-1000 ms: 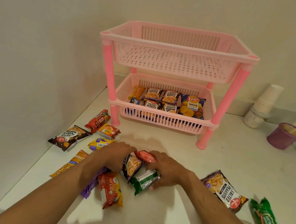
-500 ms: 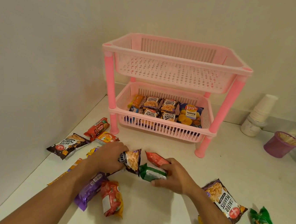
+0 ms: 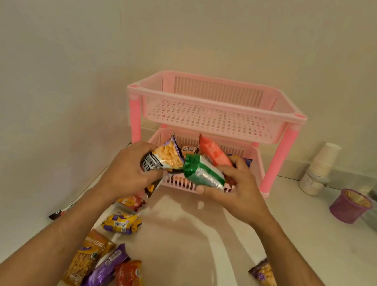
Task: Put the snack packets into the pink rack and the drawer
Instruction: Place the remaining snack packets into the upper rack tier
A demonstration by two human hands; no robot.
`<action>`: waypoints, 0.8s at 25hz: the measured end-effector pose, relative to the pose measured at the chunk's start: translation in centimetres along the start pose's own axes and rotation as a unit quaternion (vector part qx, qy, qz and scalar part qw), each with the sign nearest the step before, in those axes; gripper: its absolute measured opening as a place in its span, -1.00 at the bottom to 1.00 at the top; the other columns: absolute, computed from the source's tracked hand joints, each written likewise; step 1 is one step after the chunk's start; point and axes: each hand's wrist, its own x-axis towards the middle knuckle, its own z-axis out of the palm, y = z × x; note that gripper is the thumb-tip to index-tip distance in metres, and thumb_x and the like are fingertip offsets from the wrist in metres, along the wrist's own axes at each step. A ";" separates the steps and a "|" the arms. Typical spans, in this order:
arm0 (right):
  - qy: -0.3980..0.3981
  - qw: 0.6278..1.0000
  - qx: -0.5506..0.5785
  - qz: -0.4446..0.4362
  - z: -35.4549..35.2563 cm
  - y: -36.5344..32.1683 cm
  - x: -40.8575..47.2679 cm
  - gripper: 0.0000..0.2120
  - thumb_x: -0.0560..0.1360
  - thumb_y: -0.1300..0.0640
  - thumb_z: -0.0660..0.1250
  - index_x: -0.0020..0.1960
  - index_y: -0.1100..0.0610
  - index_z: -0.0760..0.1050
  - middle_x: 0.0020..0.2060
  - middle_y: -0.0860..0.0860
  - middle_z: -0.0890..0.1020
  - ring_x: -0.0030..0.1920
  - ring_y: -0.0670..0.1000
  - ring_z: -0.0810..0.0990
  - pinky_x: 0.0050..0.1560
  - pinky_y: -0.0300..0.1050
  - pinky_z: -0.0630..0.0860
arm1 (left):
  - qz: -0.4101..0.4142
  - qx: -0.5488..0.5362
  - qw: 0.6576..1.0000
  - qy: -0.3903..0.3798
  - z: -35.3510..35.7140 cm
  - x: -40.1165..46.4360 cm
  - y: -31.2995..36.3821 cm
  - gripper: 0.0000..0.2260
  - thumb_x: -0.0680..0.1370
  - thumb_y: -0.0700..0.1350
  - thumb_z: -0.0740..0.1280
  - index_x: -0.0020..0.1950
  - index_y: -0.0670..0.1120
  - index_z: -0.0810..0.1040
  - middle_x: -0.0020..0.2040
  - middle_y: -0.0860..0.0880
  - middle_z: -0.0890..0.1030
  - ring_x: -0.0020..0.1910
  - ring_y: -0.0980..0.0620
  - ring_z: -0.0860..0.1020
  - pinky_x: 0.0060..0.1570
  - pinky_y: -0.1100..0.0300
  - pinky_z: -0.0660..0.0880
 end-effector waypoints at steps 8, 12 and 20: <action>0.134 0.989 -0.032 -0.060 -5.7 -5.5 6.7 -0.55 0.21 -0.37 0.47 -0.02 -0.13 0.63 0.06 -0.09 0.42 0.13 -0.04 0.48 0.12 -0.04 0.54 | 0.017 -0.047 0.992 0.120 -4.8 7.2 5.0 -0.63 0.31 0.06 0.53 0.08 0.06 0.58 -0.09 0.10 0.56 -0.14 0.20 0.54 -0.22 0.30 0.43; 0.155 0.984 -0.073 -0.051 -8.0 -6.3 10.5 -0.57 0.22 -0.42 0.43 -0.08 -0.15 0.59 0.02 -0.06 0.42 0.07 -0.03 0.46 -0.04 -0.23 0.48 | 0.002 -0.058 0.990 0.126 -5.7 11.2 6.6 -0.71 0.35 0.02 0.53 0.01 0.04 0.57 -0.13 0.11 0.59 -0.19 0.24 0.55 -0.33 0.42 0.40; 0.136 0.990 -0.033 0.031 -10.5 -5.1 18.6 -0.53 0.24 -0.33 0.50 -0.08 0.02 0.63 -0.33 -0.08 0.67 -0.41 -0.10 0.61 -0.52 -0.26 0.43 | -0.023 -0.020 0.996 0.084 -5.4 19.4 7.3 -0.72 0.36 0.04 0.51 -0.03 -0.05 0.58 -0.17 0.04 0.60 -0.23 0.12 0.57 -0.33 0.19 0.47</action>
